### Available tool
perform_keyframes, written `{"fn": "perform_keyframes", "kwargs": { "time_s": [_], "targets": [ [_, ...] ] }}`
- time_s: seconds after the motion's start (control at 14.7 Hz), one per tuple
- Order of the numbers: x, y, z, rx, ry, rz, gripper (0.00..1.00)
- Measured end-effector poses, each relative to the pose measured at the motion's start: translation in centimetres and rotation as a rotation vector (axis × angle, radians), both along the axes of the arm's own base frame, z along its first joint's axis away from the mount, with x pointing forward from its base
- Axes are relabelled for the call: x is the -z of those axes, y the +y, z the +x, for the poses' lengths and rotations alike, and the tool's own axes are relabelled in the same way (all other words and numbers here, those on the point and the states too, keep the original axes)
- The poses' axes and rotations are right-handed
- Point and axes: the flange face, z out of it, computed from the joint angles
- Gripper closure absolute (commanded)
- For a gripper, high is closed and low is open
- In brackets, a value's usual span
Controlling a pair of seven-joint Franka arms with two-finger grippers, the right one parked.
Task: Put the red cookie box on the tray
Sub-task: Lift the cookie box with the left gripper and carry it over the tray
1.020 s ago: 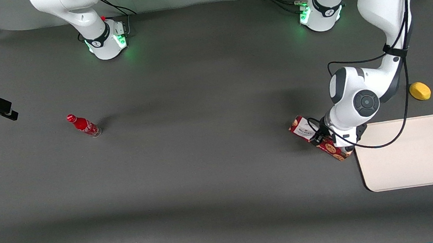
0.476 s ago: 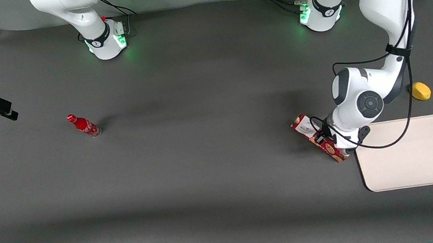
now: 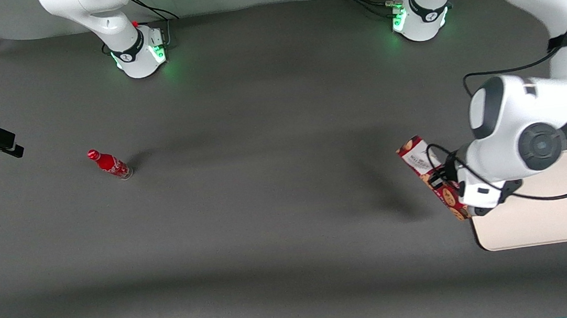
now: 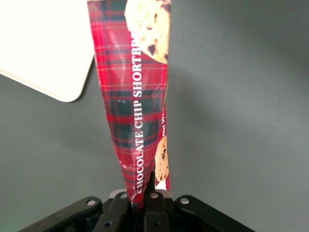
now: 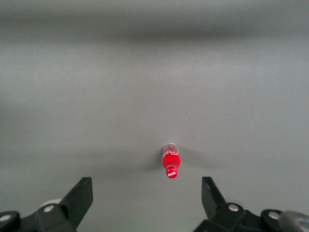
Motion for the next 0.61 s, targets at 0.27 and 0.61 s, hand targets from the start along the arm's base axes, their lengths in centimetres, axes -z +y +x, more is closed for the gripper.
{"fn": "perform_keyframes", "kwargs": {
  "time_s": [0.27, 0.61],
  "targets": [
    [-3.0, 4.4, 0.5, 0.226, 0.006, -0.01, 1.0],
    [-3.0, 17.6, 1.3, 0.46, -0.002, 0.004, 1.0]
  ]
}}
